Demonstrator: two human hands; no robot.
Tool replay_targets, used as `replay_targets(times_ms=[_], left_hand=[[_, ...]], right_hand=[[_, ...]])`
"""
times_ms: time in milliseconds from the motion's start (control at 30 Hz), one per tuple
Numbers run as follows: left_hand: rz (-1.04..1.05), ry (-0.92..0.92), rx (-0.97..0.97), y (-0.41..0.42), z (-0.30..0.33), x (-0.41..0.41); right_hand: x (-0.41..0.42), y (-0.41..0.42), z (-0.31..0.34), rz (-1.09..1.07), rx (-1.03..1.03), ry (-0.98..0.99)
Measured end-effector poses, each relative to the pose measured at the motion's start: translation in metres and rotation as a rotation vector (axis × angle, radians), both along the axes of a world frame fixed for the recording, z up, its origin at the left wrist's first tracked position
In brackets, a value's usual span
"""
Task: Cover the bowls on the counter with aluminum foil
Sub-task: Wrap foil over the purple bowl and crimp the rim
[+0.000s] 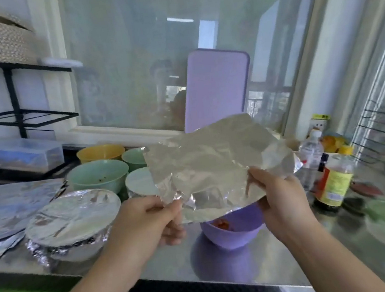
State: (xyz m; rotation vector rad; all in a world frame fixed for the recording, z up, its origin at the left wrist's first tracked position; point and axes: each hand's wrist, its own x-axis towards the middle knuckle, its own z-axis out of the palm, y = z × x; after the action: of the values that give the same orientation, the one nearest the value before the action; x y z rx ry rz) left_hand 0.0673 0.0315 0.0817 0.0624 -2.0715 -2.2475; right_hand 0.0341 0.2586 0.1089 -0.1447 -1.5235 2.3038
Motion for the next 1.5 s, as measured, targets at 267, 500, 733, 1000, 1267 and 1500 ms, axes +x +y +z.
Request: replay_targets(times_ms=[267,500,733,1000,1267,1500], left_hand=[[-0.048,-0.11,-0.057,0.031,-0.015,-0.023],[-0.083,-0.219,-0.035,0.025,-0.035,-0.037],[-0.155,-0.29,-0.098,0.017,-0.042,-0.056],[-0.077,-0.338,0.142,0.037,-0.056,-0.077],[-0.073,-0.271,-0.004,0.073,-0.054,-0.072],[0.016,-0.161,-0.234,0.094,-0.039,-0.069]], right_hand=[[0.015,0.08,-0.028,-0.028,0.17,-0.137],[0.011,0.098,-0.067,0.185,0.332,-0.351],[-0.007,0.124,-0.062,0.36,0.164,-0.443],[-0.027,0.111,-0.069,0.449,0.072,-0.458],[-0.022,0.141,-0.063,0.305,0.3,-0.537],[-0.007,0.174,-0.063,0.223,0.352,-0.385]])
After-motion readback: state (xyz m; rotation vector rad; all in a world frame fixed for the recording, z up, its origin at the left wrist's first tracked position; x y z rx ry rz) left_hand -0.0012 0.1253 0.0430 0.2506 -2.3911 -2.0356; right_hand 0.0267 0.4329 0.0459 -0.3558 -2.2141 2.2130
